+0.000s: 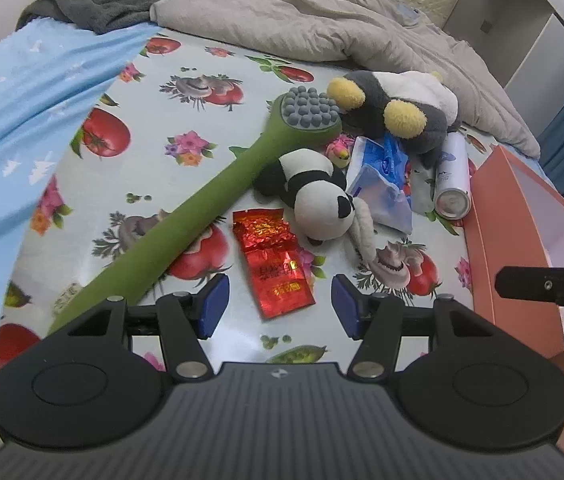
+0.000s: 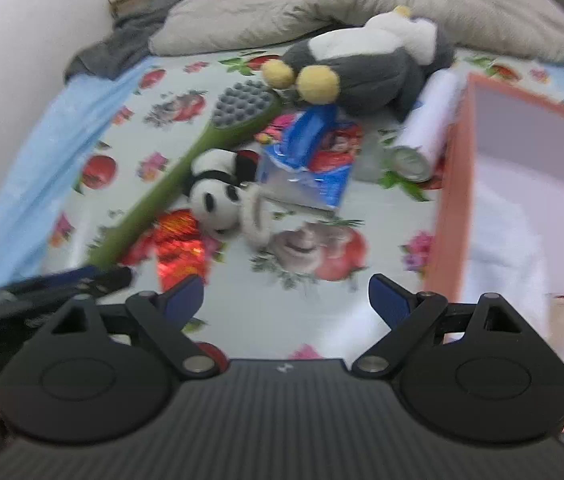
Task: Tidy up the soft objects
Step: 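Move both tools toward the red foil packet and white fluffy keychain, then close the right gripper on the white fluffy keychain while the left grips the red foil packet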
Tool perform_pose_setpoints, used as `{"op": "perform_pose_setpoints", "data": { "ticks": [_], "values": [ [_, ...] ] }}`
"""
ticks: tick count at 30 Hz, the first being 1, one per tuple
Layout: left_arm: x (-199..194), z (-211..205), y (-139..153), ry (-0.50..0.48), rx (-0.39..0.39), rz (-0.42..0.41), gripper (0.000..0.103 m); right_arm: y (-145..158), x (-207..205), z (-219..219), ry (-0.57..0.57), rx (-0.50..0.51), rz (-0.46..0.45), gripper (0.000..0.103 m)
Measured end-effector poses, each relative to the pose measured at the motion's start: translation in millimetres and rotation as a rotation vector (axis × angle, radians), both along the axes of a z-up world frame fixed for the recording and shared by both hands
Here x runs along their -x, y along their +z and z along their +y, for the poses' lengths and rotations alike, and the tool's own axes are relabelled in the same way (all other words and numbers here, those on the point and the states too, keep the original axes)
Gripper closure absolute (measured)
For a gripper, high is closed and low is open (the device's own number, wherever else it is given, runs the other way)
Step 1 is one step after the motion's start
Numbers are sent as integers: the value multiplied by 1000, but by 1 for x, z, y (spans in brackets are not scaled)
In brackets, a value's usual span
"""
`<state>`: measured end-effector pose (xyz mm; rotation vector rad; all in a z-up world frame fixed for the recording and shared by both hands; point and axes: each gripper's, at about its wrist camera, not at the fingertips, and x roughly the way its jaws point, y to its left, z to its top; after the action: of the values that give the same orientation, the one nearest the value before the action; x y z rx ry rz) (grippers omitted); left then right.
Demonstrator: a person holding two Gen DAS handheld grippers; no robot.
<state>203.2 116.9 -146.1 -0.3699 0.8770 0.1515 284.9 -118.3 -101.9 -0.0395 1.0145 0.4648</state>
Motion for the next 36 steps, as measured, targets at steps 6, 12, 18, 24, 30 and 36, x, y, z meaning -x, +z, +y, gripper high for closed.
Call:
{"op": "perform_pose_setpoints", "data": {
  "ticks": [6, 12, 18, 24, 30, 36],
  "values": [
    [-22, 5, -20, 4, 22, 8, 41, -4, -14, 13, 31, -126, -15, 20],
    [-41, 7, -38, 3, 29, -10, 41, -32, -37, 21, -21, -187, 29, 30],
    [-57, 7, -55, 15, 19, -9, 41, -67, -51, 37, -10, -161, 64, 57],
    [-67, 20, -63, 35, 45, -34, 40, -86, -68, 45, -33, -148, 55, 71],
    [-73, 22, -71, 47, 45, -25, 36, -98, -76, 57, 21, -94, 57, 72],
    [-80, 13, -77, 37, 10, -14, 36, -110, -79, 60, 14, -93, 68, 84]
  ]
}}
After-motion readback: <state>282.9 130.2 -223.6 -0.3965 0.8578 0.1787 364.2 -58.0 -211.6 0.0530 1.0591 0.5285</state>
